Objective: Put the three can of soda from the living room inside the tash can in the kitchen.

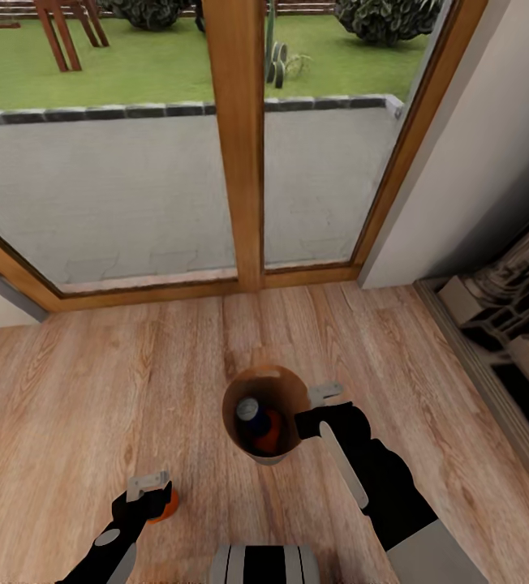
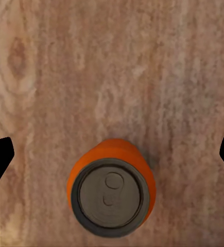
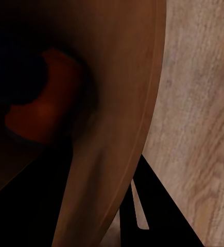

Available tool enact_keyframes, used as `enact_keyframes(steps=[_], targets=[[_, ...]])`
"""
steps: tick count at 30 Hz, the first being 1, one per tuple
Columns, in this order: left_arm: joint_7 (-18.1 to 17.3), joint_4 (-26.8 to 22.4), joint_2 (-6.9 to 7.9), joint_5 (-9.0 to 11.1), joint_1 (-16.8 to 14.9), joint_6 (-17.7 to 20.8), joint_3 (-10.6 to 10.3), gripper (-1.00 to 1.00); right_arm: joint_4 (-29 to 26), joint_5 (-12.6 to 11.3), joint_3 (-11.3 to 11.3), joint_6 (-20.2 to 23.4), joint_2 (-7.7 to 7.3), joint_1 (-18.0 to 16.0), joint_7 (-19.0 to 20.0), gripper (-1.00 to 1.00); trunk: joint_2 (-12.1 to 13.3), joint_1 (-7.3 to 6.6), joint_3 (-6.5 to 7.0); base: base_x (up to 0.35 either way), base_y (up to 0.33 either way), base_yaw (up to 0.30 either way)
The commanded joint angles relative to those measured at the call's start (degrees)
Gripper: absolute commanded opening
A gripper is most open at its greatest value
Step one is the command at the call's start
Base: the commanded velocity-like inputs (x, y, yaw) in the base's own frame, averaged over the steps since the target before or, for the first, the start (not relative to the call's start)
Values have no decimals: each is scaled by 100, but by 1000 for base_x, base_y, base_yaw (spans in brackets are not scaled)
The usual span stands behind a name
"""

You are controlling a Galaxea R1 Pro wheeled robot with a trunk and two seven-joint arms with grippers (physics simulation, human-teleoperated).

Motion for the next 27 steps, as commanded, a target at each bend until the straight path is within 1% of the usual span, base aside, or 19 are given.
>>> enact_keyframes(steps=[1,5,6,10,27], targets=[[0,0,1,0,2,0,0,100,-9,-101,1,-14,1,-2,1,-100,0,-1,-9,0,0,0],[0,0,0,0,2,0,2,100,-351,-100,-5,7,0,-2,1,-100,0,-1,-46,0,0,0],[0,0,0,0,1,0,5,100,-513,-100,-7,14,0,-2,-3,-100,0,-1,-56,0,0,0],[0,0,1,0,0,0,5,100,-774,-99,-13,24,0,-4,-7,-100,0,-1,-93,0,0,0],[0,0,3,0,0,0,6,100,-847,-99,-16,27,0,-5,-8,-100,0,-1,-251,0,0,0]])
